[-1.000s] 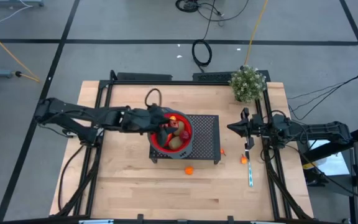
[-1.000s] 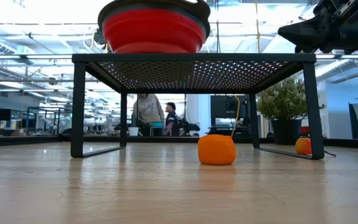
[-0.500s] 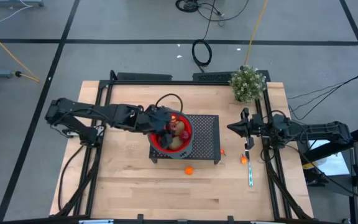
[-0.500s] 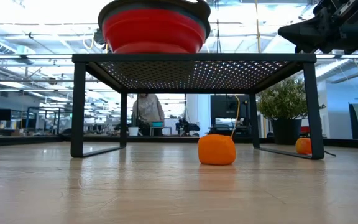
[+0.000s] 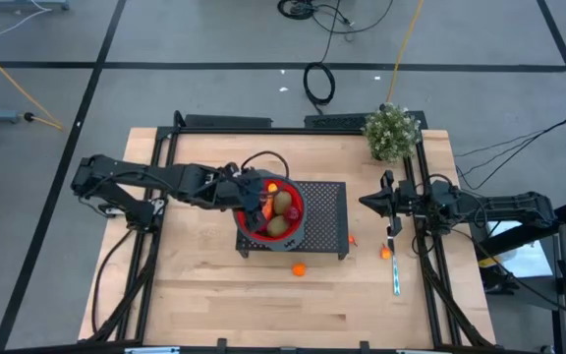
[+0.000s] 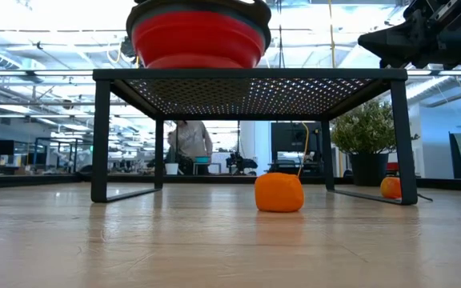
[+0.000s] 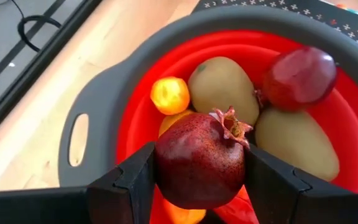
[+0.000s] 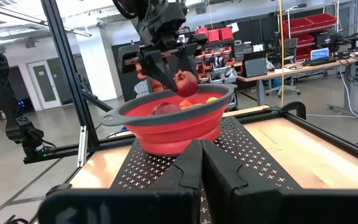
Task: Pick & Place Fruit
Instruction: Put the pomegranate into the red colander on the shelf
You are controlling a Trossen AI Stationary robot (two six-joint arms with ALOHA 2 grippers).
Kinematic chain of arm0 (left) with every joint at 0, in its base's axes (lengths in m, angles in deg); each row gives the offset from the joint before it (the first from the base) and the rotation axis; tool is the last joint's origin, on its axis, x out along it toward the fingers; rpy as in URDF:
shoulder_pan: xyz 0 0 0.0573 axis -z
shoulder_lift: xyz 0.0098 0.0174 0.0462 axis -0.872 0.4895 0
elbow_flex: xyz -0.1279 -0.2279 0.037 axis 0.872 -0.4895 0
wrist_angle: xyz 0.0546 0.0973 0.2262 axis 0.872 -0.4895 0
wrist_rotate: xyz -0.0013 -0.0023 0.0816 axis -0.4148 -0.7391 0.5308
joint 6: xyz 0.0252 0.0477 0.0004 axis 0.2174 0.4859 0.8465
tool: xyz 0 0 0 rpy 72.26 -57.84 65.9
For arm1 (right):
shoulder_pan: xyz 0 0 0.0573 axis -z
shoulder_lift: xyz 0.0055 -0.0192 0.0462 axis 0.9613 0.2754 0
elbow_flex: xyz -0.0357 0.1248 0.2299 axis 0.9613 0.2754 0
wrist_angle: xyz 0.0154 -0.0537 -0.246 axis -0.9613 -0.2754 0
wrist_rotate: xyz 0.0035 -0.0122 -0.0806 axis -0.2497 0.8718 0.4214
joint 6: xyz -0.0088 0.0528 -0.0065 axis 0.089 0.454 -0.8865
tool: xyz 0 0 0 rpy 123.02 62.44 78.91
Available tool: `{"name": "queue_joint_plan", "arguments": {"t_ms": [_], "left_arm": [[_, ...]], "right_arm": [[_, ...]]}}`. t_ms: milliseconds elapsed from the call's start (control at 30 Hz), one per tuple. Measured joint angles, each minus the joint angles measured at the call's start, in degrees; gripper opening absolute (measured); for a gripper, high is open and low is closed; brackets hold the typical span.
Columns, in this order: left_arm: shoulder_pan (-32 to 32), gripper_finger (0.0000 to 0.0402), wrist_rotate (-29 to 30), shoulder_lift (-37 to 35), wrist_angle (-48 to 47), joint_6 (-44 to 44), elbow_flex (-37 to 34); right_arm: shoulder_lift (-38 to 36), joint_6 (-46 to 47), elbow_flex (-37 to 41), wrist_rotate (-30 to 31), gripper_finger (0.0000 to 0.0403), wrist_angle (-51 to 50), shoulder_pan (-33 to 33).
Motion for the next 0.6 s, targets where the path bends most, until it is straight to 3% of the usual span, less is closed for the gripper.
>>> {"name": "queue_joint_plan", "arguments": {"t_ms": [600], "left_arm": [[-2.27,0.0202,0.46,1.12,0.32,0.41,-0.06]], "right_arm": [[0.00,0.00,0.00,0.10,0.0000,0.00,-0.01]]}}
